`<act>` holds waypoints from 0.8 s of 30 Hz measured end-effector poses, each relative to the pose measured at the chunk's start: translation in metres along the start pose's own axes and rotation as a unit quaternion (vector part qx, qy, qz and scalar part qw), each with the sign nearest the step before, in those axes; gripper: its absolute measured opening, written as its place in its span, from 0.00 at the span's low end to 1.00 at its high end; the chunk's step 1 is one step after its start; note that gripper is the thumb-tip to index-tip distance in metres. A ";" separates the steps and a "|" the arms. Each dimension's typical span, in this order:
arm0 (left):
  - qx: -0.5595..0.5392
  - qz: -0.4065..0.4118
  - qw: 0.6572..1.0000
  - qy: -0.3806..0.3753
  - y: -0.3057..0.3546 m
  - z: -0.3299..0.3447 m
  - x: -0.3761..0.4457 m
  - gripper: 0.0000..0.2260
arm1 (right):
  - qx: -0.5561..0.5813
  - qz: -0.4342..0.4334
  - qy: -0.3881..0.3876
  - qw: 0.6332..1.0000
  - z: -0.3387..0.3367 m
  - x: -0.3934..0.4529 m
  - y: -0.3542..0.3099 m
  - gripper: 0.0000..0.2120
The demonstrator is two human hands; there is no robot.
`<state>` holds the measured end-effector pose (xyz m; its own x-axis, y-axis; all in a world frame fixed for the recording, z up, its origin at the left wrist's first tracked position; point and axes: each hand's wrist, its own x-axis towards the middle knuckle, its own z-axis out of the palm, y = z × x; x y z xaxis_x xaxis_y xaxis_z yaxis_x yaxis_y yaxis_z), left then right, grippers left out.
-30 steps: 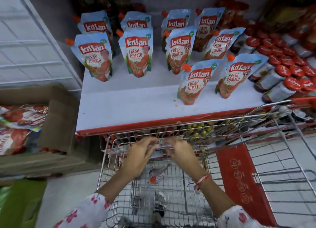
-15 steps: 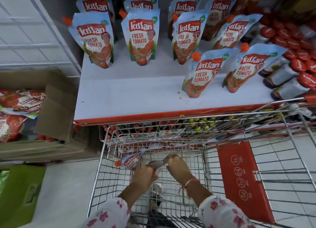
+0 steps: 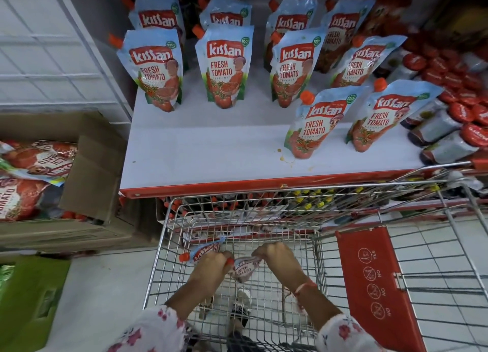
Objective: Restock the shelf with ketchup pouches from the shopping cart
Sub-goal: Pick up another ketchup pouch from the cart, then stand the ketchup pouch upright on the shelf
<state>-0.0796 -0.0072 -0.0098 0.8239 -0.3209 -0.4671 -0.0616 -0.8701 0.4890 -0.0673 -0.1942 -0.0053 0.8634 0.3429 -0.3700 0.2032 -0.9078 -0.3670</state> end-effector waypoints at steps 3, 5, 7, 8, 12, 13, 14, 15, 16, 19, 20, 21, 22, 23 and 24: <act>-0.017 0.017 0.999 0.020 0.000 -0.019 -0.012 0.12 | 0.009 -0.023 0.042 0.999 -0.009 -0.010 -0.004 0.13; -0.030 0.034 0.998 0.041 0.001 -0.031 -0.021 0.12 | 0.018 -0.035 0.064 0.997 -0.019 -0.017 -0.010 0.14; -0.048 0.052 0.995 0.065 0.003 -0.045 -0.027 0.12 | 0.043 -0.038 0.099 0.993 -0.035 -0.023 -0.018 0.13; -0.061 0.057 0.993 0.079 0.003 -0.051 -0.029 0.12 | 0.062 -0.038 0.123 0.990 -0.043 -0.026 -0.021 0.13; -0.091 0.089 0.982 0.138 0.011 -0.084 -0.039 0.12 | 0.111 -0.023 0.181 0.977 -0.076 -0.033 -0.033 0.12; -0.089 0.103 0.978 0.161 0.015 -0.093 -0.041 0.12 | 0.130 -0.027 0.201 0.971 -0.085 -0.035 -0.037 0.12; -0.087 0.119 0.972 0.184 0.018 -0.103 -0.044 0.12 | 0.151 -0.033 0.220 0.963 -0.093 -0.036 -0.040 0.12; -0.089 0.136 0.966 0.203 0.022 -0.112 -0.047 0.12 | 0.171 -0.040 0.237 0.956 -0.102 -0.038 -0.044 0.11; -0.090 0.151 0.960 0.220 0.026 -0.120 -0.050 0.12 | 0.188 -0.049 0.255 0.947 -0.111 -0.039 -0.047 0.11; -0.090 0.181 0.945 0.259 0.036 -0.146 -0.060 0.12 | 0.223 -0.071 0.297 0.926 -0.138 -0.044 -0.058 0.10; -0.099 0.190 0.939 0.268 0.039 -0.153 -0.064 0.13 | 0.231 -0.079 0.309 0.919 -0.147 -0.045 -0.061 0.10; -0.113 0.199 0.933 0.278 0.042 -0.161 -0.067 0.15 | 0.239 -0.089 0.320 0.912 -0.157 -0.047 -0.065 0.11; -0.128 0.208 0.926 0.288 0.045 -0.167 -0.070 0.17 | 0.245 -0.099 0.329 0.907 -0.166 -0.048 -0.069 0.11; -0.141 0.210 0.920 0.299 0.048 -0.174 -0.073 0.18 | 0.250 -0.107 0.337 0.902 -0.175 -0.049 -0.072 0.11; -0.151 0.211 0.915 0.311 0.052 -0.181 -0.076 0.17 | 0.255 -0.111 0.343 0.897 -0.184 -0.050 -0.075 0.11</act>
<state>-0.0438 0.0399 0.1845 0.9297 -0.2481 0.2721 -0.3662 -0.5458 0.7536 -0.0404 -0.1871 0.1977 0.9445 0.1139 0.3082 0.3187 -0.5462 -0.7747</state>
